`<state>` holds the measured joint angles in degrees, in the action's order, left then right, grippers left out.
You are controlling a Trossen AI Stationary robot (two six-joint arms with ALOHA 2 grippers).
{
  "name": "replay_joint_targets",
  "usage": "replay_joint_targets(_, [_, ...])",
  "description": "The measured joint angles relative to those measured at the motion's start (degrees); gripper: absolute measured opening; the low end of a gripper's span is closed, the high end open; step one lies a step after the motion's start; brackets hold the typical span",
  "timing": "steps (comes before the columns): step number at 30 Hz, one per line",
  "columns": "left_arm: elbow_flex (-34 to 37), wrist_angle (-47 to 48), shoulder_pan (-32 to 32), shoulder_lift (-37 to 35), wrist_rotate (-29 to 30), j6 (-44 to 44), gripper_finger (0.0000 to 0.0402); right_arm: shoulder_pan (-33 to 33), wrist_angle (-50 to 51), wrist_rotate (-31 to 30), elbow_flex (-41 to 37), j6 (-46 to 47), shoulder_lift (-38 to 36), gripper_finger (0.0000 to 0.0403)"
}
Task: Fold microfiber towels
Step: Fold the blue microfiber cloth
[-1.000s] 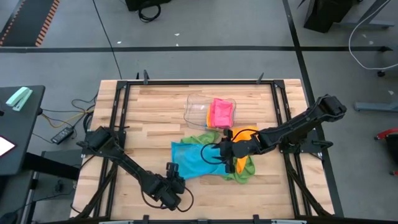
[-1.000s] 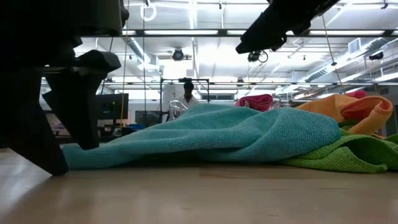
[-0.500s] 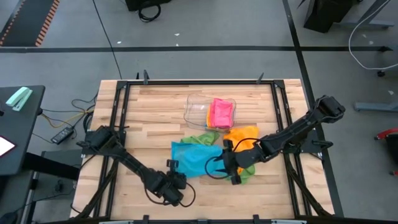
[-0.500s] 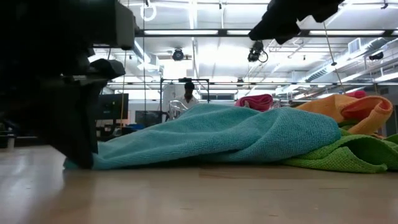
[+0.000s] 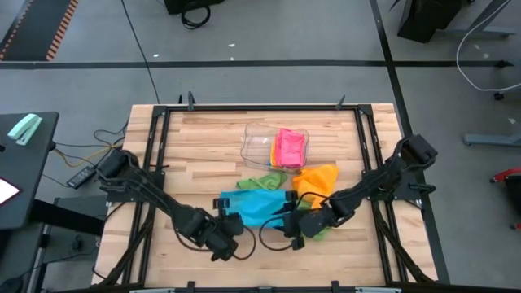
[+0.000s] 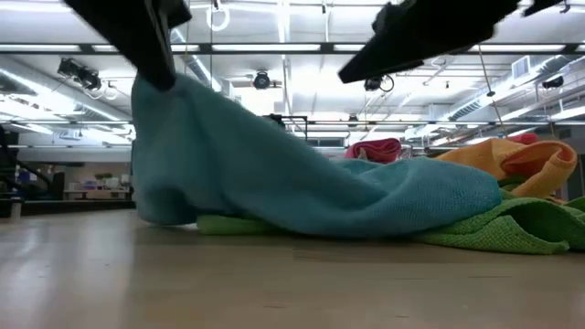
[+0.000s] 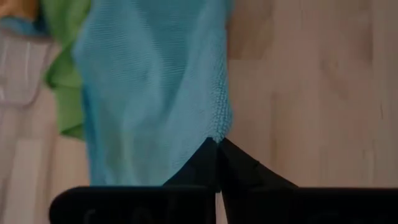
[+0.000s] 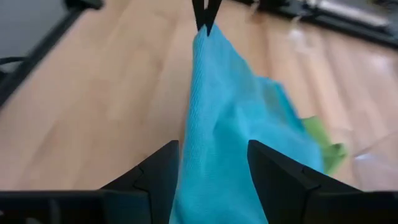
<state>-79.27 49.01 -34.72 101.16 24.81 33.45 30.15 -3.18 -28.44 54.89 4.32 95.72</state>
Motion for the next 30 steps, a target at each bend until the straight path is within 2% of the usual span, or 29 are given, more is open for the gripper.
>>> replay_joint_targets(7, [-2.3,2.5,2.1,-4.2,-0.4,2.3,0.0013,0.0,-0.8,-5.5,4.1,-0.6,4.4,0.0221])
replay_joint_targets(12, [-3.6,3.1,3.3,-6.8,-0.4,1.9,0.0015,-0.9,-3.5,-6.0,6.9,-4.0,6.5,0.0231])
replay_joint_targets(17, [-5.3,3.8,4.2,-8.3,-0.4,0.4,0.001,-1.9,-4.6,-4.4,9.1,-6.7,6.3,0.0232])
replay_joint_targets(21, [-6.6,4.0,4.3,-8.9,0.3,-0.7,0.0017,-4.2,-5.1,3.1,9.5,-5.9,7.3,0.0232])
replay_joint_targets(25, [-6.8,4.2,4.3,-9.1,0.5,-0.8,0.0007,-5.4,-2.6,3.3,9.4,-3.1,8.6,0.0229])
replay_joint_targets(30, [-6.8,7.4,4.3,-9.1,0.5,1.5,0.0017,-5.3,2.4,3.2,9.4,-1.4,8.9,0.0211])
